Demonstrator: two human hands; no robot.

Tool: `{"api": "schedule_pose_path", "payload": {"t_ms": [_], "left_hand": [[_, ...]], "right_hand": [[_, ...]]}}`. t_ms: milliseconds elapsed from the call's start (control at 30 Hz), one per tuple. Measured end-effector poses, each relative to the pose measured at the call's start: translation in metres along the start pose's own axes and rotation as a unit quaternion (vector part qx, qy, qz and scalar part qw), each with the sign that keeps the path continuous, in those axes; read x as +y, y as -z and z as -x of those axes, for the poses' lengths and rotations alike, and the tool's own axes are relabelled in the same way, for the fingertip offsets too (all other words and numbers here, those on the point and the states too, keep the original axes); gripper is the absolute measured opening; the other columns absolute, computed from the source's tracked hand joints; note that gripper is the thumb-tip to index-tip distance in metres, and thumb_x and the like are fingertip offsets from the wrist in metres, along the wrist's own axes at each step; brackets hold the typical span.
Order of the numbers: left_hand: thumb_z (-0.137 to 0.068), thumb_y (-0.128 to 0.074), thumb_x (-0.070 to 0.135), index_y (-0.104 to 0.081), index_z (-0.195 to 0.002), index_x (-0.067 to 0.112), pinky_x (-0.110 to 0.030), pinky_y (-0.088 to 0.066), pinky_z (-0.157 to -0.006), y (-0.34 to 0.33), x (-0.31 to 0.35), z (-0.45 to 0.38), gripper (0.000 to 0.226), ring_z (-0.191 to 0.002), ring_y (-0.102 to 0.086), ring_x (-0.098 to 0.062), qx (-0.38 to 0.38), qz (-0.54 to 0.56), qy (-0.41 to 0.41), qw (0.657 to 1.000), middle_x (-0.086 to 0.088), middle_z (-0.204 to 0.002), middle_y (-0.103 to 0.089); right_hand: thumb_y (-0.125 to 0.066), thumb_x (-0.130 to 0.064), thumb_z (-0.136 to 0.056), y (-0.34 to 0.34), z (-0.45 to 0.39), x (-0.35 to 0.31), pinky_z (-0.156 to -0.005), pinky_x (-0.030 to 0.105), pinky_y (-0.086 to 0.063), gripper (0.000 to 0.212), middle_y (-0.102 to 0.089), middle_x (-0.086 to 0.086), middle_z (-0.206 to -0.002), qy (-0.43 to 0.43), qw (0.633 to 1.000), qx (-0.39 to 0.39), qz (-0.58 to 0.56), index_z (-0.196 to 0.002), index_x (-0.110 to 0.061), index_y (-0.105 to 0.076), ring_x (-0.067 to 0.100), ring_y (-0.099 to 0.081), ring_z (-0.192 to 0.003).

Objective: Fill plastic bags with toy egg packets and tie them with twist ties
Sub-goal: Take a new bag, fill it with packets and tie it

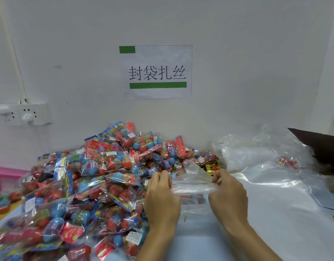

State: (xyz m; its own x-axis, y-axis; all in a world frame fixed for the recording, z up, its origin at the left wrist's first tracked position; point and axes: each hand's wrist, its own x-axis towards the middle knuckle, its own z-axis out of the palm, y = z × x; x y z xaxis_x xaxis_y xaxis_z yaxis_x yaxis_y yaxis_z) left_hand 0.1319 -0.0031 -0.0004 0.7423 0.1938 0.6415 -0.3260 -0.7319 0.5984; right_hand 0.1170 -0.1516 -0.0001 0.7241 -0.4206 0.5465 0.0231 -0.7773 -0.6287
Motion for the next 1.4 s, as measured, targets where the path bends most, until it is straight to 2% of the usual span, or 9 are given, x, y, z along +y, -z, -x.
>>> {"api": "schedule_pose_path", "payload": {"t_ms": [167,267,433,600,800,933,1133,1300,1400], "left_hand": [[-0.075,-0.073,-0.001,-0.057,-0.093,0.025,-0.009,-0.041,-0.055,-0.007,-0.007,-0.008,0.036,-0.075,-0.058,-0.007,-0.085,0.181,0.079,0.977,0.010,-0.085,-0.061],[-0.075,-0.069,-0.011,-0.059,-0.083,0.022,-0.013,-0.044,-0.052,-0.009,-0.008,-0.006,0.035,-0.068,-0.059,-0.013,-0.101,0.162,0.071,0.979,0.010,-0.075,-0.061],[-0.070,-0.050,-0.023,-0.056,-0.087,0.017,-0.026,-0.033,-0.047,-0.001,-0.018,-0.011,0.044,-0.065,-0.049,-0.012,0.041,0.049,0.062,0.996,0.004,-0.077,-0.054],[-0.072,-0.064,-0.006,-0.050,-0.105,0.028,-0.024,-0.039,-0.061,-0.005,-0.014,-0.010,0.049,-0.083,-0.048,-0.006,-0.058,0.113,0.077,0.989,0.007,-0.102,-0.050],[-0.068,-0.075,0.053,-0.053,-0.128,0.038,-0.031,-0.046,-0.097,0.000,-0.009,-0.017,0.066,-0.117,-0.056,-0.006,-0.224,0.455,0.159,0.847,0.010,-0.129,-0.059],[-0.086,-0.052,0.063,-0.061,-0.123,0.026,-0.031,-0.052,-0.083,0.000,-0.006,-0.020,0.053,-0.113,-0.062,-0.016,-0.182,0.551,0.288,0.762,0.002,-0.124,-0.064],[-0.086,-0.069,0.048,-0.059,-0.116,0.016,-0.035,-0.057,-0.059,0.004,0.006,-0.012,0.045,-0.081,-0.074,-0.025,-0.311,0.486,0.245,0.779,-0.013,-0.114,-0.067],[-0.072,-0.069,0.060,-0.056,-0.121,0.031,-0.034,-0.056,-0.068,0.001,0.011,-0.008,0.059,-0.091,-0.070,-0.019,-0.245,0.464,0.137,0.840,-0.001,-0.111,-0.068],[-0.077,-0.071,0.060,-0.063,-0.107,0.039,-0.028,-0.058,-0.064,0.001,0.007,-0.010,0.038,-0.080,-0.071,-0.011,-0.209,0.467,0.104,0.853,0.010,-0.097,-0.073]], "right_hand": [[-0.067,0.006,-0.067,-0.007,-0.002,0.000,-0.064,0.022,-0.041,0.041,-0.054,-0.005,-0.084,0.024,0.994,-0.038,-0.099,-0.083,-0.027,-0.050,0.016,-0.052,-0.076],[-0.073,0.009,-0.066,-0.010,0.000,-0.003,-0.055,0.019,-0.040,0.042,-0.058,-0.006,-0.074,0.042,0.987,-0.082,-0.133,-0.076,-0.026,-0.051,0.015,-0.053,-0.068],[-0.048,0.014,-0.062,-0.004,-0.009,0.010,-0.050,0.037,-0.041,0.038,-0.055,0.003,-0.066,-0.048,0.994,-0.045,-0.086,-0.074,-0.022,-0.051,0.026,-0.051,-0.060],[-0.052,0.013,-0.063,-0.001,-0.012,0.011,-0.049,0.032,-0.035,0.041,-0.054,0.004,-0.063,-0.061,0.989,-0.035,-0.130,-0.079,-0.025,-0.051,0.022,-0.044,-0.054],[-0.058,0.000,-0.082,0.002,-0.024,0.023,-0.052,0.034,-0.049,0.024,-0.063,0.009,-0.070,-0.206,0.941,-0.026,-0.268,-0.095,-0.020,-0.059,0.026,-0.057,-0.056],[-0.069,-0.010,-0.091,0.001,-0.024,0.024,-0.056,0.031,-0.035,0.005,-0.060,0.013,-0.080,-0.258,0.870,-0.107,-0.407,-0.095,-0.007,-0.067,0.024,-0.049,-0.071],[-0.074,0.003,-0.084,-0.003,-0.014,0.013,-0.048,0.026,-0.047,0.013,-0.067,0.010,-0.068,-0.189,0.877,-0.149,-0.416,-0.078,-0.007,-0.067,0.016,-0.062,-0.057],[-0.086,-0.013,-0.074,-0.009,-0.008,0.009,-0.058,0.036,-0.049,0.022,-0.071,0.003,-0.068,-0.126,0.926,-0.160,-0.318,-0.087,-0.010,-0.069,0.018,-0.063,-0.064],[-0.082,-0.012,-0.079,-0.012,-0.006,0.010,-0.057,0.035,-0.047,0.010,-0.074,0.002,-0.070,-0.160,0.912,-0.201,-0.319,-0.083,-0.016,-0.074,0.015,-0.065,-0.061]]}}
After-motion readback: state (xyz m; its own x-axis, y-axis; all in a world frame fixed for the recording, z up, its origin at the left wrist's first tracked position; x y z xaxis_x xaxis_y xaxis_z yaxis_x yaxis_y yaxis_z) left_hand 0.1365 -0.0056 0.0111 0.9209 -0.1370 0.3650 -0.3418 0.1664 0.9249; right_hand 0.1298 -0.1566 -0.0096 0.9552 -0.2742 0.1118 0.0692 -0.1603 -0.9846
